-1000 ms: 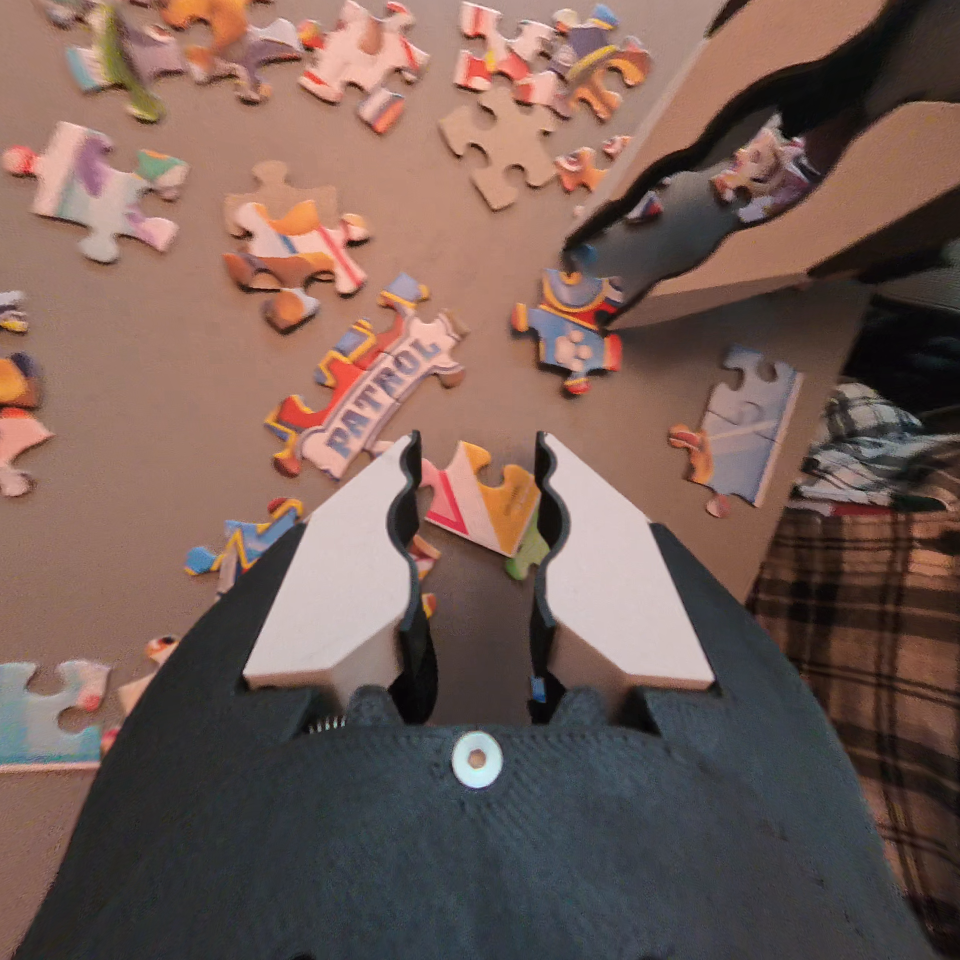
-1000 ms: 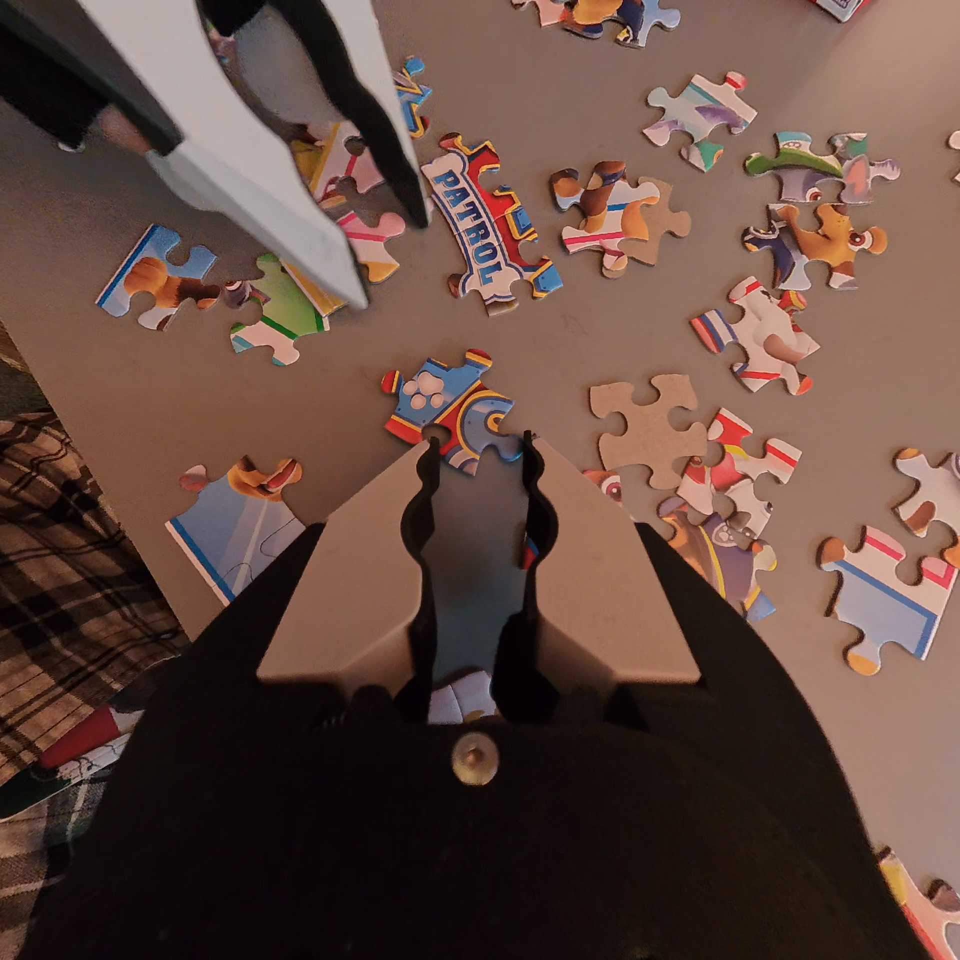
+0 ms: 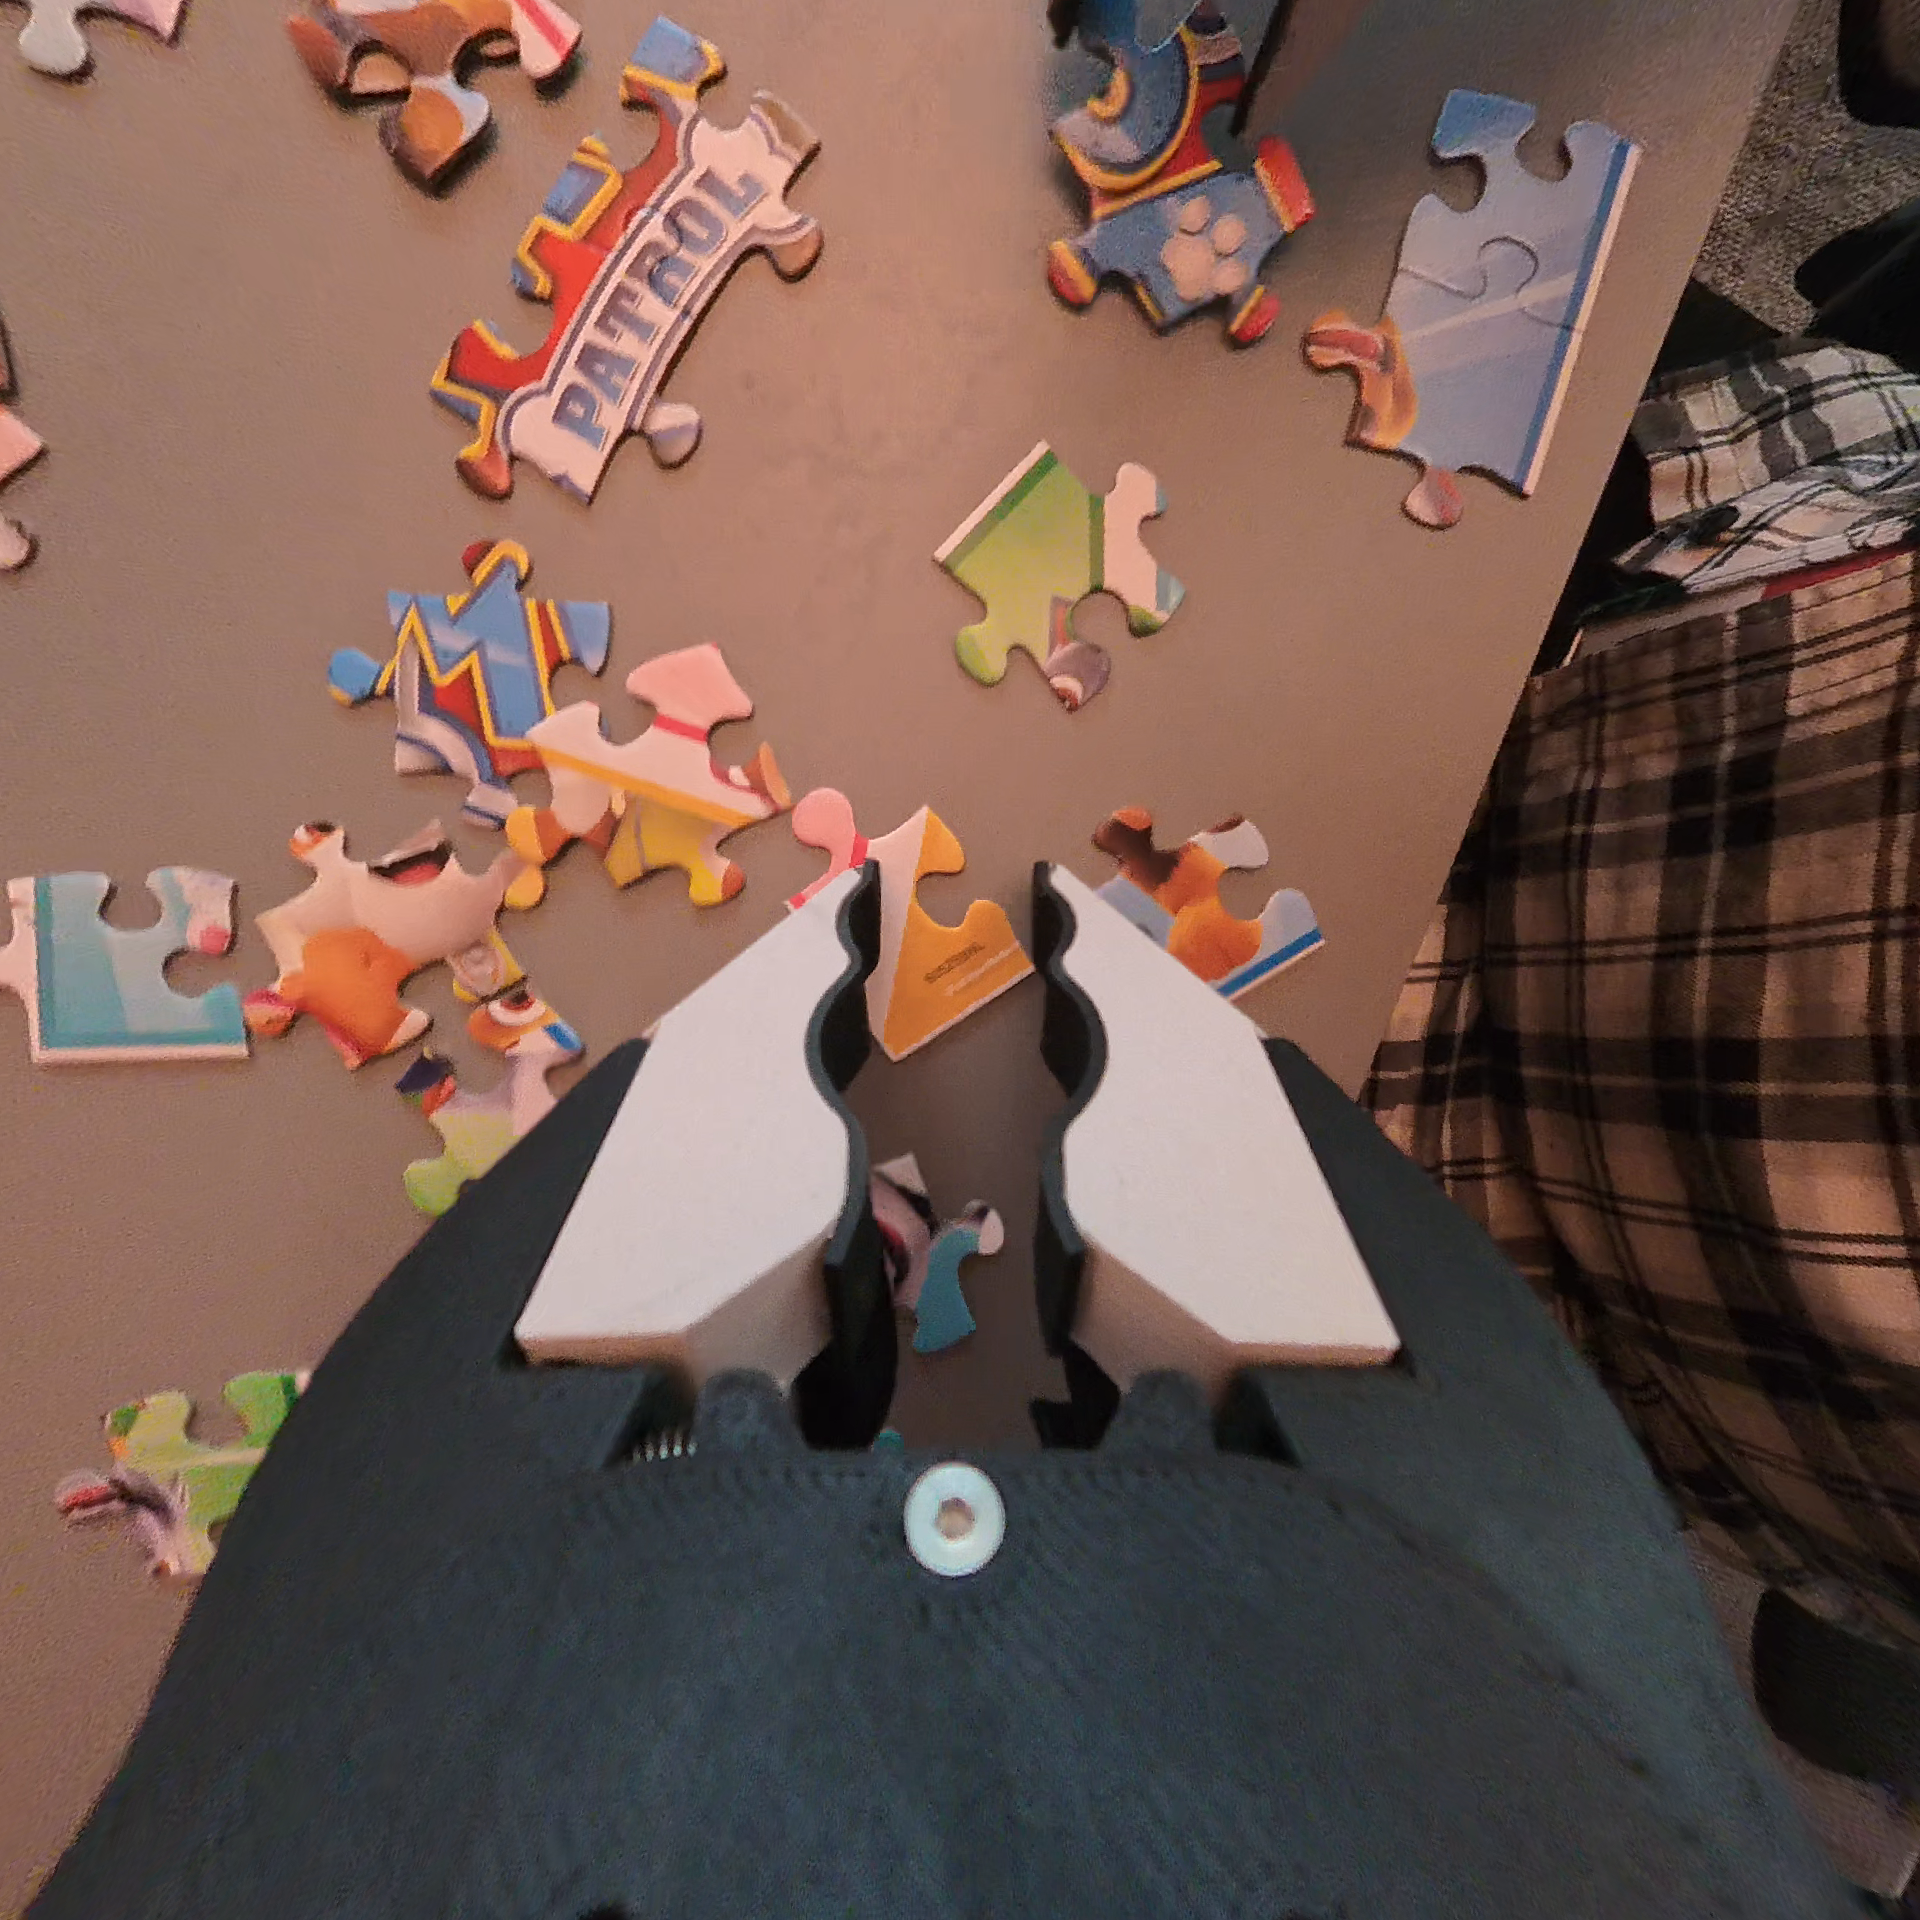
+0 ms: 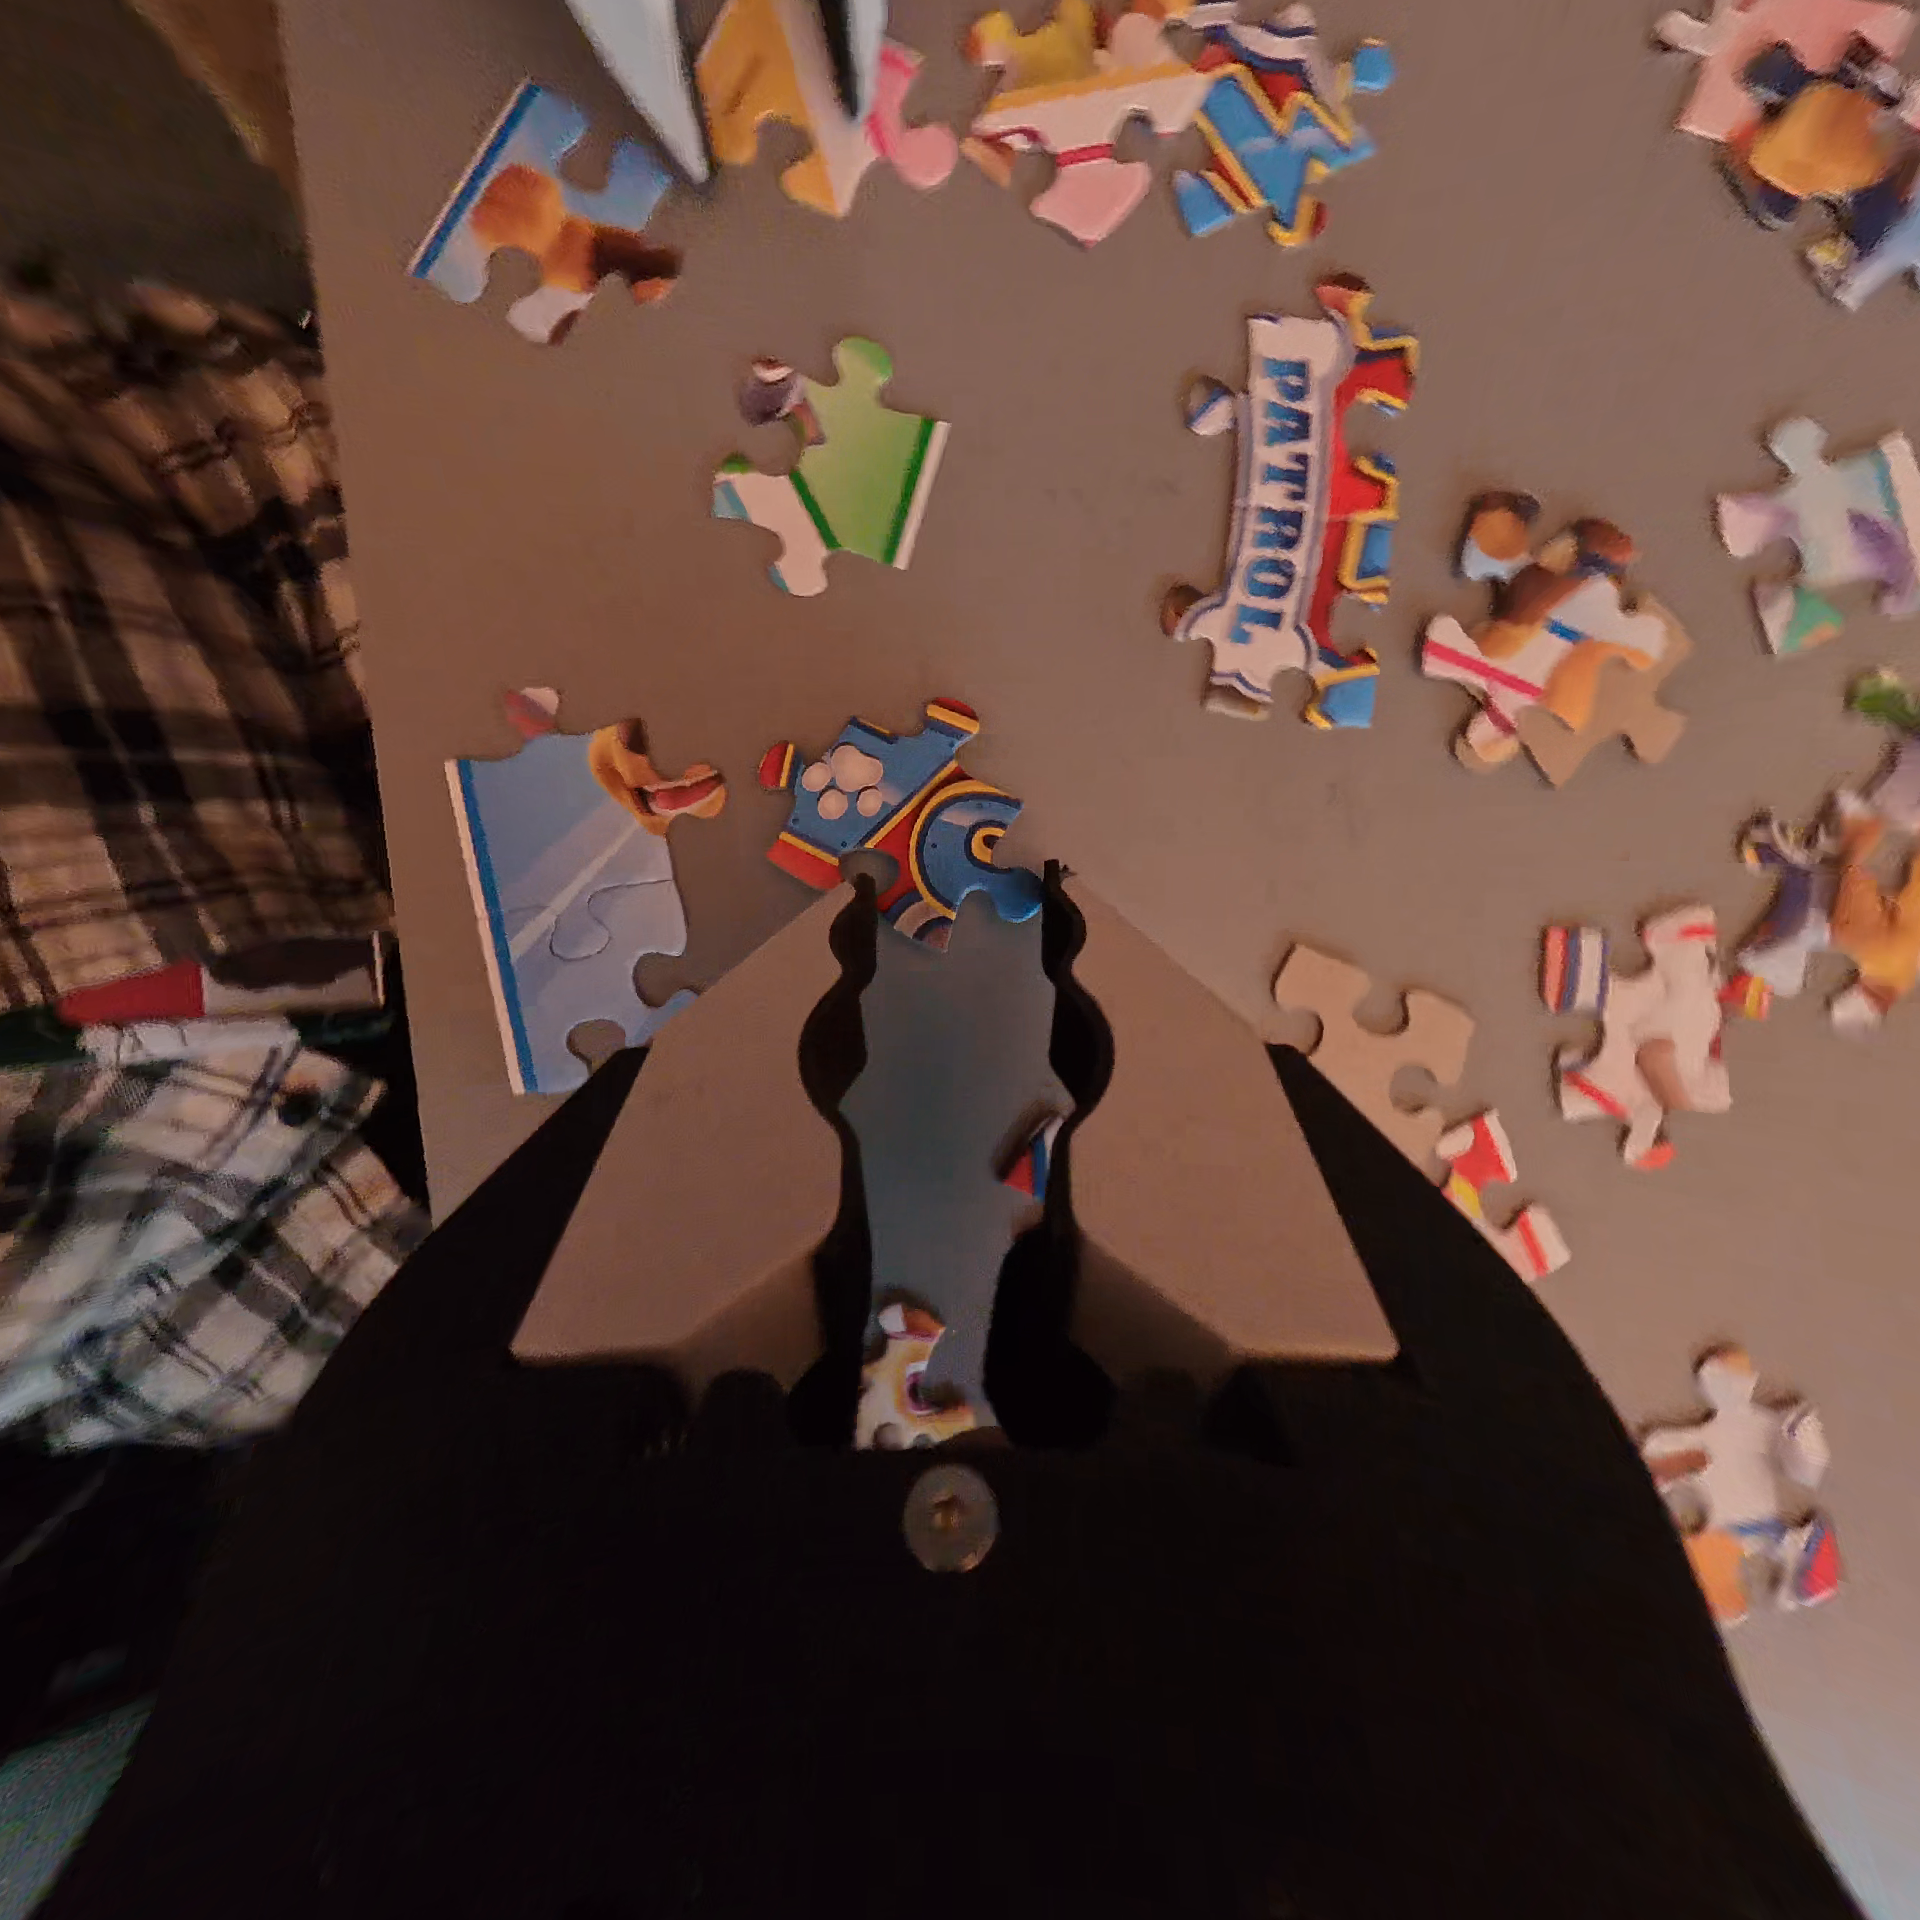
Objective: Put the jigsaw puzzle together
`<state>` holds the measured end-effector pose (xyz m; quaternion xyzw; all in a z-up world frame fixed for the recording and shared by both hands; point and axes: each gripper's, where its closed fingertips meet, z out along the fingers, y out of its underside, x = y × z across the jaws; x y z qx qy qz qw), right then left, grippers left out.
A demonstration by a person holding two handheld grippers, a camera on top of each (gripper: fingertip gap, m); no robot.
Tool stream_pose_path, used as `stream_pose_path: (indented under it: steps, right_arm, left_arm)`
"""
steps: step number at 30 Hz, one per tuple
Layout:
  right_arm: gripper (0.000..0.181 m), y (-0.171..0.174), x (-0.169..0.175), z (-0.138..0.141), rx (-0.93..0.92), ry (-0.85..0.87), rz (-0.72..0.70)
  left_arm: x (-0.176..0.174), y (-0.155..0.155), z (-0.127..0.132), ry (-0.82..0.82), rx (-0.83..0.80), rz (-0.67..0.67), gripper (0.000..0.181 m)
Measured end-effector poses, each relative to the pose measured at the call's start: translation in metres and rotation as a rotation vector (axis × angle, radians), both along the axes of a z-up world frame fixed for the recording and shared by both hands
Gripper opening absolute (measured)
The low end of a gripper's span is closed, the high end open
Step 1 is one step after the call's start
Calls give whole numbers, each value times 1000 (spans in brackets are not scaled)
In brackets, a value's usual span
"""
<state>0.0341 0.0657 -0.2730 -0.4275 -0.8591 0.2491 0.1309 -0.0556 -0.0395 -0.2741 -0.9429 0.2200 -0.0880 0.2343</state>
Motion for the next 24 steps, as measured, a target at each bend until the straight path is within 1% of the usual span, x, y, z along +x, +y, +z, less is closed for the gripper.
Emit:
stream_pose_path:
  steps: [3,4,6,9,13,15,17,19,22,24]
  right_arm:
    - [30,-2,-5,-1,56,-37,177]
    - [30,0,-10,-1,78,-51,212]
    - [32,3,-16,-3,146,-110,267]
    - [33,1,-28,8,173,-109,293]
    - [37,-4,-40,19,124,-87,229]
    - [41,-17,-43,20,52,-91,166]
    - [47,-32,-44,16,-7,-108,103]
    - [49,-47,-45,10,-62,-115,45]
    - [50,-61,-46,-1,-91,-109,-19]
    - [44,-63,-49,-1,-80,-70,-64]
  left_arm:
    - [-10,-5,0,26,2,34,33]
    - [-12,-7,0,30,1,46,35]
    - [-17,-10,1,29,5,71,39]
    - [-27,-11,2,34,19,112,43]
    - [-36,-6,6,45,54,137,45]
    - [-36,-4,6,64,54,126,45]
    - [-27,-3,5,38,53,95,45]
    - [-18,0,3,29,59,69,45]
    - [-1,5,-2,35,65,15,46]
    - [7,9,-2,30,75,0,45]
